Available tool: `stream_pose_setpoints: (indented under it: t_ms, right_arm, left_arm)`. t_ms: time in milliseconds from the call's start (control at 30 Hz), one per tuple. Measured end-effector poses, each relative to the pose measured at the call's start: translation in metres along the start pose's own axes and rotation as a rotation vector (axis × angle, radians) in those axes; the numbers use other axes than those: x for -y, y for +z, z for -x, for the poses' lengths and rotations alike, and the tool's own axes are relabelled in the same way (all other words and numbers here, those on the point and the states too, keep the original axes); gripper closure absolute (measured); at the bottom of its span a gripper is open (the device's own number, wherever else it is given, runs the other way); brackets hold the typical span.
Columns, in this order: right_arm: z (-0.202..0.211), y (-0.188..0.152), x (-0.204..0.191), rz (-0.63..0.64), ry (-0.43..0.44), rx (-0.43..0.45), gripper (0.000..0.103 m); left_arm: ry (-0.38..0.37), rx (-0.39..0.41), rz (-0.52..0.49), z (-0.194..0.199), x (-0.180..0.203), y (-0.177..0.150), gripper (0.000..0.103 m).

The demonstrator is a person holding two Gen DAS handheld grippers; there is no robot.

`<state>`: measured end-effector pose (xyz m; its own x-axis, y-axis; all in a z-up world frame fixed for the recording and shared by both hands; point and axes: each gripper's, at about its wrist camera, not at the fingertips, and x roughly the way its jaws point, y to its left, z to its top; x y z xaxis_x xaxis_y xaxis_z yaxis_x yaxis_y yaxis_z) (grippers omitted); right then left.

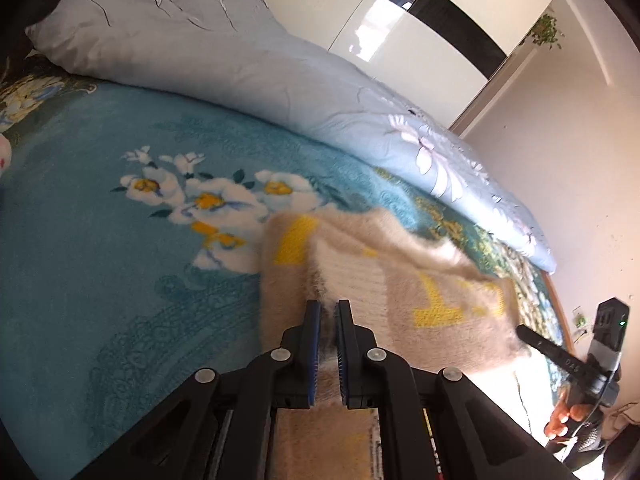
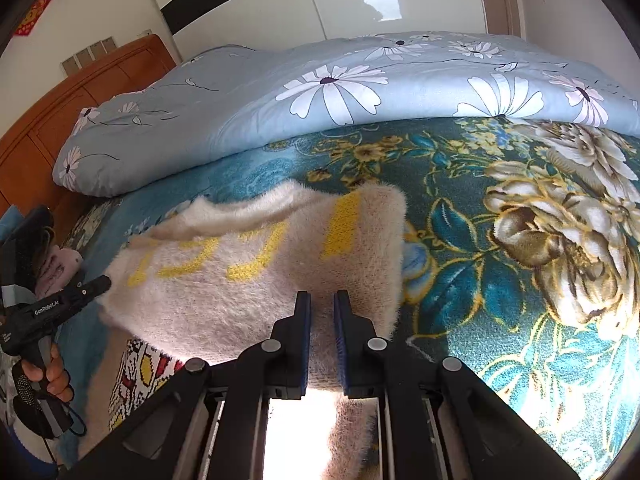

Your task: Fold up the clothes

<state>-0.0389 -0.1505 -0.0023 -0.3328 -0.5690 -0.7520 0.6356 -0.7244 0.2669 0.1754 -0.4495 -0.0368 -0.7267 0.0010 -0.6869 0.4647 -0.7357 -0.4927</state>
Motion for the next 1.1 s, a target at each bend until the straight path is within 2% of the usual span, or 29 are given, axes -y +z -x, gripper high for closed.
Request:
stream_pose_setpoints:
  t_ms: [100,200,367,400,467,500,533,567,600,633,667,800,900,1100]
  right_arm:
    - [-0.004,0.000,0.003,-0.010,0.003,-0.018,0.091]
    - [0.004,0.001,0.002,-0.032,0.010,-0.005,0.091]
    - [0.048,-0.013,-0.012,-0.003,0.059,0.040,0.090]
    - [0.057,-0.021,-0.015,0.010,0.063,0.038,0.090]
    - [0.075,-0.043,-0.016,0.021,0.083,0.012,0.090]
    - [0.082,-0.056,-0.015,0.020,0.098,-0.010,0.090]
    - [0.090,-0.070,-0.013,0.018,0.112,-0.032,0.087]
    - [0.097,-0.087,-0.008,0.007,0.113,-0.045,0.084]
    - [0.104,-0.104,-0.004,-0.004,0.114,-0.059,0.074]
    - [0.111,-0.121,0.001,-0.015,0.114,-0.073,0.061]
    - [0.117,-0.135,0.007,-0.037,0.121,-0.076,0.057]
    - [0.135,-0.186,0.033,-0.168,0.219,-0.095,0.055]
    - [0.136,-0.210,0.035,-0.205,0.256,-0.123,0.055]
    - [0.124,-0.220,0.024,-0.238,0.332,-0.120,0.052]
  left_arm:
    - [-0.013,-0.011,0.034,-0.005,-0.007,-0.002,0.094]
    - [-0.018,-0.017,0.007,0.005,0.001,0.000,0.092]
    - [-0.077,-0.023,-0.018,0.049,0.011,-0.014,0.092]
    - [-0.072,-0.036,-0.035,0.059,0.013,-0.022,0.089]
    - [-0.061,-0.056,-0.063,0.076,0.015,-0.041,0.073]
    - [-0.051,-0.062,-0.072,0.083,0.013,-0.053,0.060]
    - [-0.042,-0.065,-0.077,0.091,0.010,-0.066,0.051]
    - [-0.033,-0.070,-0.075,0.098,0.006,-0.080,0.048]
    - [-0.030,-0.079,-0.069,0.103,0.002,-0.093,0.046]
    - [-0.036,-0.095,-0.055,0.107,-0.003,-0.104,0.045]
    - [-0.045,-0.112,-0.039,0.110,-0.008,-0.115,0.044]
    - [-0.063,-0.186,0.040,0.112,-0.023,-0.148,0.043]
    - [-0.093,-0.190,0.030,0.118,-0.017,-0.164,0.043]
    - [-0.136,-0.223,0.020,0.121,-0.003,-0.181,0.041]
